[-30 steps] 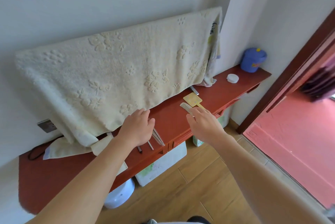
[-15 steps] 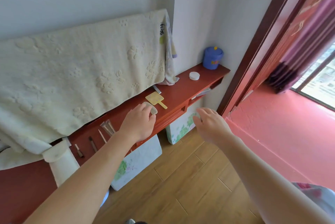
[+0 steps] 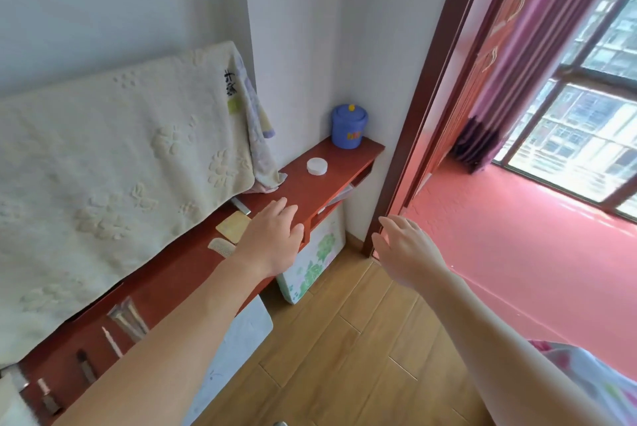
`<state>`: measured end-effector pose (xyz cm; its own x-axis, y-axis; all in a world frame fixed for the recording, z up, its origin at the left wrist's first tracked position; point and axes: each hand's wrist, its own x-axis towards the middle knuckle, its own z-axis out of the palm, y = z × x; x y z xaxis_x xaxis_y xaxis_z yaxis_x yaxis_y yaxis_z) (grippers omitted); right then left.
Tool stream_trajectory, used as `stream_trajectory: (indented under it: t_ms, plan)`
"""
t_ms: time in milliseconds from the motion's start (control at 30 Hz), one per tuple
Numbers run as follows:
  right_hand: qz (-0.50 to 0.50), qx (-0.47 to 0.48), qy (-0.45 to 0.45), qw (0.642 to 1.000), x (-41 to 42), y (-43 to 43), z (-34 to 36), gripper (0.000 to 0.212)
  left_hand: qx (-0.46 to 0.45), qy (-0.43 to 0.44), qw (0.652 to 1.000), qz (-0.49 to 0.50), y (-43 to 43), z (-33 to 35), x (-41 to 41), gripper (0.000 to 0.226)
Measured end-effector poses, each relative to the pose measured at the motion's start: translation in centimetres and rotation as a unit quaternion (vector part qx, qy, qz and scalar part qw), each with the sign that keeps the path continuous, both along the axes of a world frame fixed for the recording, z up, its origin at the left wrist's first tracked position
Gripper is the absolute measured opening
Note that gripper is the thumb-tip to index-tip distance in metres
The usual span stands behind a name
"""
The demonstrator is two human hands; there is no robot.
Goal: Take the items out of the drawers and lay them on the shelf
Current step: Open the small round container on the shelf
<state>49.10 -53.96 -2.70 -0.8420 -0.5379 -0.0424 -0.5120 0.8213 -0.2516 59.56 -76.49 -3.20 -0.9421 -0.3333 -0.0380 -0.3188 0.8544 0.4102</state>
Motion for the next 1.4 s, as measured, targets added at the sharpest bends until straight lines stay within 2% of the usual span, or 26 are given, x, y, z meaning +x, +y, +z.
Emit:
stream_trajectory:
  t_ms: [200, 433, 700, 867, 1100, 1400]
  plan:
    - [-0.039, -0.018, -0.006, 0.999, -4.7, -0.4, -0.5, 0.039, -0.006, -0.025, 0.999, -0.043, -1.2, -0.3, -6.8, 0.054]
    - [-0.050, -0.022, -0.028, 0.998, -12.0, 0.8, -1.7, 0.039, 0.005, -0.049, 0.998, -0.047, -0.7, -1.3, -14.7, 0.055]
    - [0.032, -0.016, -0.028, 0.999, -24.9, 1.3, -2.1, 0.040, 0.005, -0.038, 0.999, 0.036, 1.9, -1.2, -23.3, 0.051]
    - [0.102, -0.007, -0.028, 0.994, -31.0, -0.1, -1.6, 0.028, 0.024, -0.036, 0.993, 0.107, 2.3, -1.1, -26.3, 0.051]
    - [0.175, 0.003, -0.042, 0.984, -36.3, -5.7, -1.3, 0.050, 0.045, -0.035, 0.980, 0.190, -1.1, -2.0, -28.8, 0.058]
    - [0.190, 0.017, -0.017, 0.982, -43.3, -13.6, -2.3, 0.052, 0.038, -0.035, 0.982, 0.184, -8.4, -3.5, -36.4, 0.057]
